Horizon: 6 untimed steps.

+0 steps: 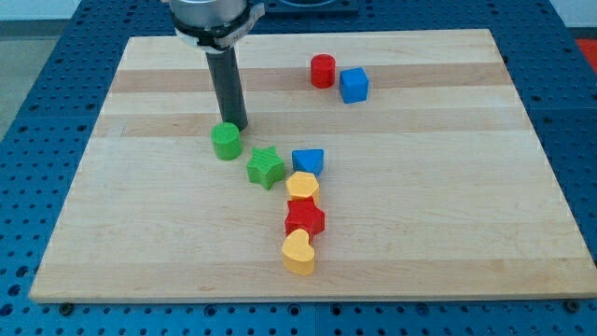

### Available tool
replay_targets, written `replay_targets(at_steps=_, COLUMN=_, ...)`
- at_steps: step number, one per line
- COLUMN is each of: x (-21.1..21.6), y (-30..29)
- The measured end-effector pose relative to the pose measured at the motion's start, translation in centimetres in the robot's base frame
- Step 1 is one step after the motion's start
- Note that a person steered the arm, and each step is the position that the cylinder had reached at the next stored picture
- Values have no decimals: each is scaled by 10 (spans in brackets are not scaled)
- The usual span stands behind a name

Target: Place the green circle to the left of green star

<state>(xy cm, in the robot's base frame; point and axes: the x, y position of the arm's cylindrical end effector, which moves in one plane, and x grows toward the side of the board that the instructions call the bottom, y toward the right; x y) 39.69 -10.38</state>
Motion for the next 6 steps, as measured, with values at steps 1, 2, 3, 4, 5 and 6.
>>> replay_targets(at_steps=1, x=5, y=0)
replay_targets(at_steps=2, x=12, y=-1)
replay_targets(at_steps=3, x=20, y=-3)
replay_targets(at_steps=4, x=20, y=-3)
replay_targets(at_steps=5, x=20, y=-19)
replay_targets(at_steps=6, x=20, y=-24)
